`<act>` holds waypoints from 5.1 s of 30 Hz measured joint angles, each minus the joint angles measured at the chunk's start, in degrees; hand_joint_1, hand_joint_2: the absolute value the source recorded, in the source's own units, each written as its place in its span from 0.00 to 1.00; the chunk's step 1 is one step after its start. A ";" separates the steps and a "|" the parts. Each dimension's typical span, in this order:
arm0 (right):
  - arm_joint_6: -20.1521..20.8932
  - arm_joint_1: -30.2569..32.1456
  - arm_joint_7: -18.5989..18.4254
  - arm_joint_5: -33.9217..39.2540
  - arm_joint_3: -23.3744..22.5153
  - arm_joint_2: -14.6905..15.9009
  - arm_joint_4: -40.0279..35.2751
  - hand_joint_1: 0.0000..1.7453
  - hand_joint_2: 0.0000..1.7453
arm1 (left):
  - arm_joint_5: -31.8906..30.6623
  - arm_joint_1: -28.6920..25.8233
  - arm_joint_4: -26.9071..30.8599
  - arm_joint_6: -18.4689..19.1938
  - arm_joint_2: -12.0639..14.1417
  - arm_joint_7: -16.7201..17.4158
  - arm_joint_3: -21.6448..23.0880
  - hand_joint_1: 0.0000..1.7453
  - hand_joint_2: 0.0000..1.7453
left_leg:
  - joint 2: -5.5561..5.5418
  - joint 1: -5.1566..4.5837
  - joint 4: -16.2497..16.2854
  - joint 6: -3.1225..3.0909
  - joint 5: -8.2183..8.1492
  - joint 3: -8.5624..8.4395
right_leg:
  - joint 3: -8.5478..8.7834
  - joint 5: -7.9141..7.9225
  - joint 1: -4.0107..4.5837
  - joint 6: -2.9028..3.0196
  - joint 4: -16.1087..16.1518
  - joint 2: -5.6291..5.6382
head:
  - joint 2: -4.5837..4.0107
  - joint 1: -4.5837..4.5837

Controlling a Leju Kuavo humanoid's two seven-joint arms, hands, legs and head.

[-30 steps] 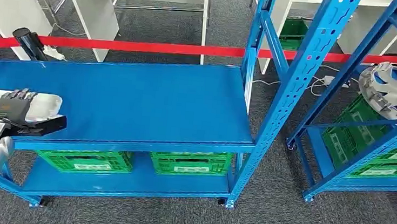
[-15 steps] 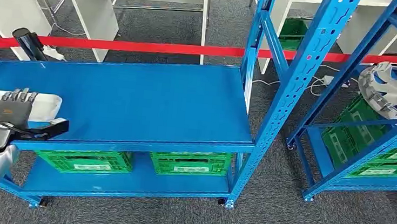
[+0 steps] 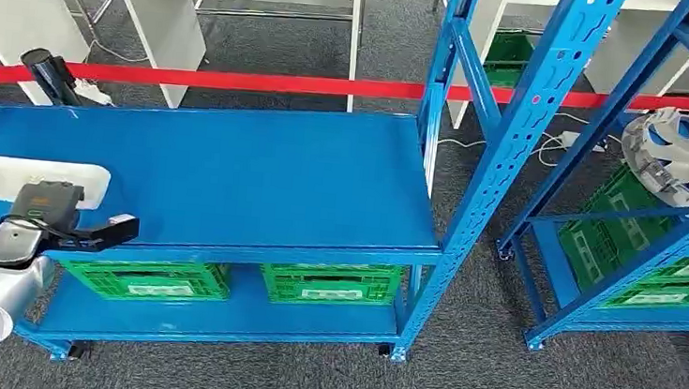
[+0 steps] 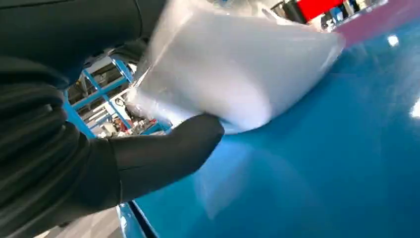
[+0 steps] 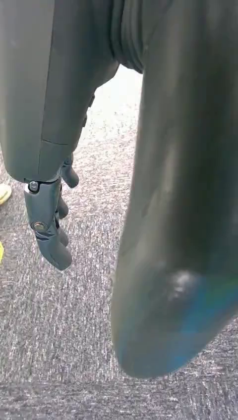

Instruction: Take the parts from the cabinet and place them on the table.

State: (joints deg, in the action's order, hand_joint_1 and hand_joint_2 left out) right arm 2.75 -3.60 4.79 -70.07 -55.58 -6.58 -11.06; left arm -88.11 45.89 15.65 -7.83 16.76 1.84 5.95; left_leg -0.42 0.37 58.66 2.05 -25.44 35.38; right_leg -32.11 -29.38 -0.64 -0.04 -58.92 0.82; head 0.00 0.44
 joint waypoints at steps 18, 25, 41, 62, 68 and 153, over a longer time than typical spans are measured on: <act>-0.07 0.05 0.09 0.04 -0.09 0.00 0.00 0.00 0.00 | 0.00 0.21 -0.02 0.09 -0.92 0.31 0.15 1.00 1.00 | 0.01 0.00 0.00 0.00 0.00 -0.01 | -0.01 0.00 0.00 0.00 0.00 0.01 | 0.00 0.00; -0.09 0.06 0.11 0.04 -0.48 0.00 0.00 0.00 0.00 | 0.96 0.25 0.04 -4.77 -1.25 -2.21 0.06 1.00 1.00 | 0.01 0.00 0.00 0.00 0.00 -0.01 | -0.02 0.00 -0.01 0.00 0.00 0.01 | 0.00 0.00; -0.09 -0.03 0.87 -0.37 -1.11 -0.09 0.00 0.00 0.00 | 6.27 5.50 2.36 -11.87 -6.76 -10.40 -3.21 1.00 1.00 | -0.07 0.00 0.03 -0.01 0.01 -0.02 | 0.05 0.02 0.00 -0.02 0.00 -0.06 | 0.00 0.00; 0.09 -0.22 2.21 -1.36 -1.25 -0.42 0.00 0.00 0.00 | 32.54 14.46 19.40 4.74 -14.03 -30.05 3.72 1.00 1.00 | 0.04 -0.61 -0.41 -1.53 0.04 -0.32 | 0.54 0.29 -0.65 -1.60 0.73 0.04 | 0.00 -0.02; 0.04 -0.35 1.64 -1.11 -1.51 -0.39 0.00 0.00 0.00 | 34.88 15.48 21.42 6.49 -13.24 -26.47 8.94 1.00 1.00 | 0.50 -0.07 -1.29 -2.29 0.65 -0.79 | -8.19 -7.79 -0.73 -1.93 -17.04 -0.45 | 0.00 0.11; -6.03 -0.73 4.15 0.92 -5.75 0.00 0.02 0.00 0.00 | 39.63 20.22 13.99 3.21 -16.59 -24.52 24.70 1.00 1.00 | 0.39 -1.12 -0.90 -1.40 -5.34 -6.47 | -7.81 9.32 -0.46 -0.36 0.35 -1.07 | 0.00 -0.59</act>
State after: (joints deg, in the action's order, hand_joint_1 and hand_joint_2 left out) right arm -3.28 -4.34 8.94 -69.15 -61.33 -6.58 -11.04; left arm -48.48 66.11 29.64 -4.61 0.17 -22.69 30.64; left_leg -0.03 -0.75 57.76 0.64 -30.78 28.92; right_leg -39.92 -20.05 -1.10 -0.40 -58.57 -0.25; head 0.00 -0.15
